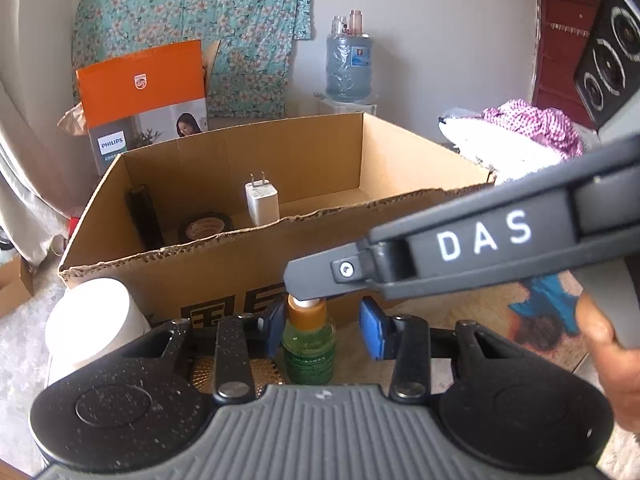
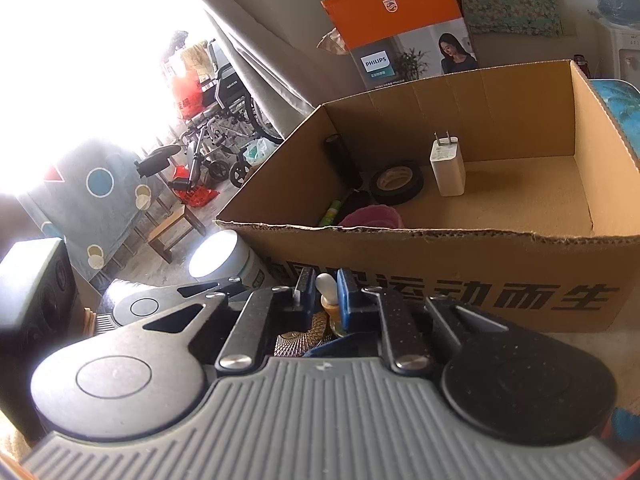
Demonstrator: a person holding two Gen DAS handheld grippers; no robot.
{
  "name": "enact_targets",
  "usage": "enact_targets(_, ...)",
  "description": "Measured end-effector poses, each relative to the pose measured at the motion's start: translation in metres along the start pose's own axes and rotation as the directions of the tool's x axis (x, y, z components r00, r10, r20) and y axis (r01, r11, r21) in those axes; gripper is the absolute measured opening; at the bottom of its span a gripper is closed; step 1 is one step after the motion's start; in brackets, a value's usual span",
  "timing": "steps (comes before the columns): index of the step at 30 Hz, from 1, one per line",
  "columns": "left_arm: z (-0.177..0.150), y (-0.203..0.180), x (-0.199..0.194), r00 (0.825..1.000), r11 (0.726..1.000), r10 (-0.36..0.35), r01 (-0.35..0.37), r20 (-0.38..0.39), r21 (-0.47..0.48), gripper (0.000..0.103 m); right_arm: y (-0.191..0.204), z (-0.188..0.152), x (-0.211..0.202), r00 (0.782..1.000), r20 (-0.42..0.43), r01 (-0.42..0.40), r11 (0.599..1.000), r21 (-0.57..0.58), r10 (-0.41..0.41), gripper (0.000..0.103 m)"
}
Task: Organize rigid objects
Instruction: 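Grasp the green dropper bottle with the right gripper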
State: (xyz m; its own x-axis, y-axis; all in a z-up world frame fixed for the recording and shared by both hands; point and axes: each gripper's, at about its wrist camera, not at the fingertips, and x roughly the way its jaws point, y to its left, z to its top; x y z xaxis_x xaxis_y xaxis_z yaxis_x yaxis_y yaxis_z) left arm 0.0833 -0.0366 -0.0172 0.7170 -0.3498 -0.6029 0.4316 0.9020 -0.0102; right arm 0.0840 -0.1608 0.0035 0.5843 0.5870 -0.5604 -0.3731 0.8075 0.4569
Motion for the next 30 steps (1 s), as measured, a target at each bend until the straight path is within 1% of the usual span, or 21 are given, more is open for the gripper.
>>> enact_targets(7,0.0,-0.003,0.0,0.998,0.998,-0.053,0.054,0.016,-0.044,0.042,-0.006,-0.002,-0.011,1.0,0.004,0.018,1.0,0.0,-0.018,0.011)
enact_targets(11,0.0,-0.005,0.001,0.995,0.993,-0.098,0.099,0.024,-0.07,0.042,-0.012,-0.004,-0.022,0.999,0.005,0.033,0.999,0.009,-0.033,0.011)
enact_targets(15,0.0,-0.012,0.002,0.988,0.984,-0.15,0.152,0.031,-0.089,0.042,-0.017,-0.008,-0.034,0.998,0.011,0.057,0.998,0.017,-0.058,0.011)
enact_targets(22,-0.004,-0.029,0.004,0.974,0.97,-0.223,0.226,0.043,-0.089,0.042,-0.029,-0.017,-0.058,0.995,0.022,0.099,0.994,0.04,-0.1,0.011)
enact_targets(25,-0.006,-0.034,0.002,0.973,0.971,-0.221,0.225,0.059,-0.075,0.042,-0.035,-0.019,-0.064,0.995,0.026,0.1,0.994,0.051,-0.101,0.011)
enact_targets(27,-0.008,-0.038,-0.002,0.979,0.981,-0.187,0.191,0.079,-0.044,0.044,-0.036,-0.019,-0.065,0.995,0.024,0.091,0.995,0.046,-0.092,0.012)
enact_targets(29,-0.009,-0.041,-0.003,0.983,0.987,-0.161,0.163,0.084,-0.012,0.049,-0.036,-0.02,-0.066,0.995,0.027,0.09,0.995,0.039,-0.091,0.013)
enact_targets(30,-0.01,-0.043,-0.003,0.985,0.989,-0.149,0.149,0.083,0.001,0.049,-0.036,-0.02,-0.066,0.996,0.026,0.09,0.995,0.036,-0.091,0.013)
